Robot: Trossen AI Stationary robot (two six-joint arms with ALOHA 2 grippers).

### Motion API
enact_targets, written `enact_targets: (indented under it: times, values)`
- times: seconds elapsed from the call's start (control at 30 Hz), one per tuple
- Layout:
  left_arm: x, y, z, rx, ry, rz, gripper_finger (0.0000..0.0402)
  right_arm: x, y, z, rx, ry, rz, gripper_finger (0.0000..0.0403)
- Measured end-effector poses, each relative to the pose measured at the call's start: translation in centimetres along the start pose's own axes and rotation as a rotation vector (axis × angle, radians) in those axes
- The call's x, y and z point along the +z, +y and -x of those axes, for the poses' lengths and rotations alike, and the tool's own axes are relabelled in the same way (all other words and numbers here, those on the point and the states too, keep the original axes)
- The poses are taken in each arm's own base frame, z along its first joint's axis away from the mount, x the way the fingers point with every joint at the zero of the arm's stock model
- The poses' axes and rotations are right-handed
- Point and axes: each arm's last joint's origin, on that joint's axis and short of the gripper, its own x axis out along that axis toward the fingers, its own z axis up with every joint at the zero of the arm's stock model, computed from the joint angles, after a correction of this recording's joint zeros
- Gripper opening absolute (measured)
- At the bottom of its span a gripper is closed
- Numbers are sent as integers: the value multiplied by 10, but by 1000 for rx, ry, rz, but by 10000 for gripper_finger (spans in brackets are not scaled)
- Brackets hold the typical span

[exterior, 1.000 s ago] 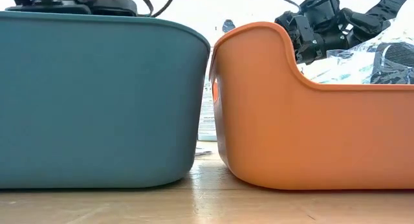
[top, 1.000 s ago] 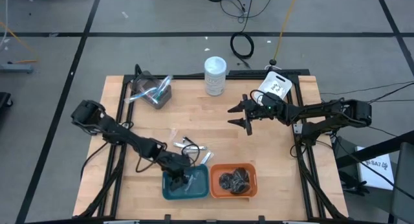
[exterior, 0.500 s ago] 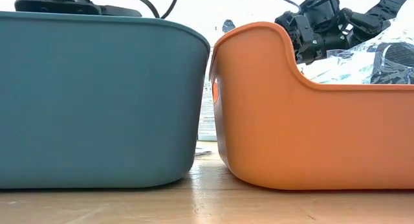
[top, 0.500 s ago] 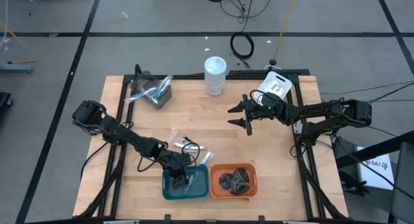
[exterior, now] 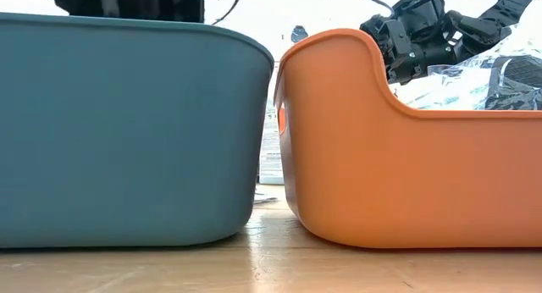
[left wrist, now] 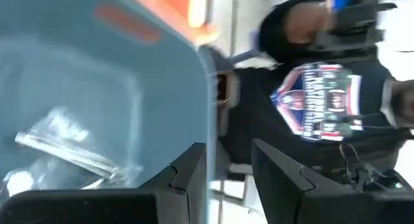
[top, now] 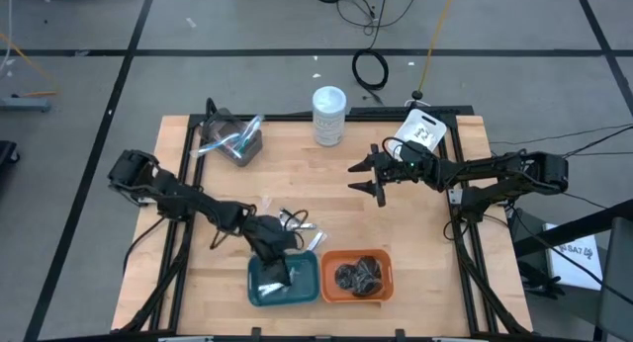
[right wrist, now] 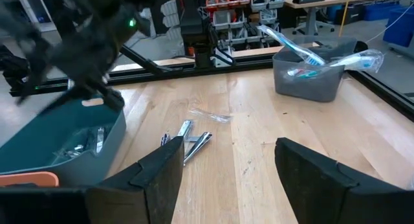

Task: Pick & Place Travel size toiletries
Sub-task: Put the silver nail cutter into the green bin

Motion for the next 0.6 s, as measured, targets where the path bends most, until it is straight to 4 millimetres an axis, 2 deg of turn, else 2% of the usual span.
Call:
enact_targets:
  times: [0.2, 0.37, 0.47, 0.6]
  values:
    - [12, -26, 33, -66, -135, -260, 122, 0, 3, -1, 7, 2, 1, 229]
    - [14, -47, 68, -24, -278, -591, 122, -10, 24, -18, -27, -1, 57, 228]
    - [12, -53, 89, 110, -370, -763, 122, -17, 38, -41, 18, 65, 82, 228]
    - [12, -53, 111, 432, -524, -875, 122, -26, 48, -80, 74, 276, 127, 228]
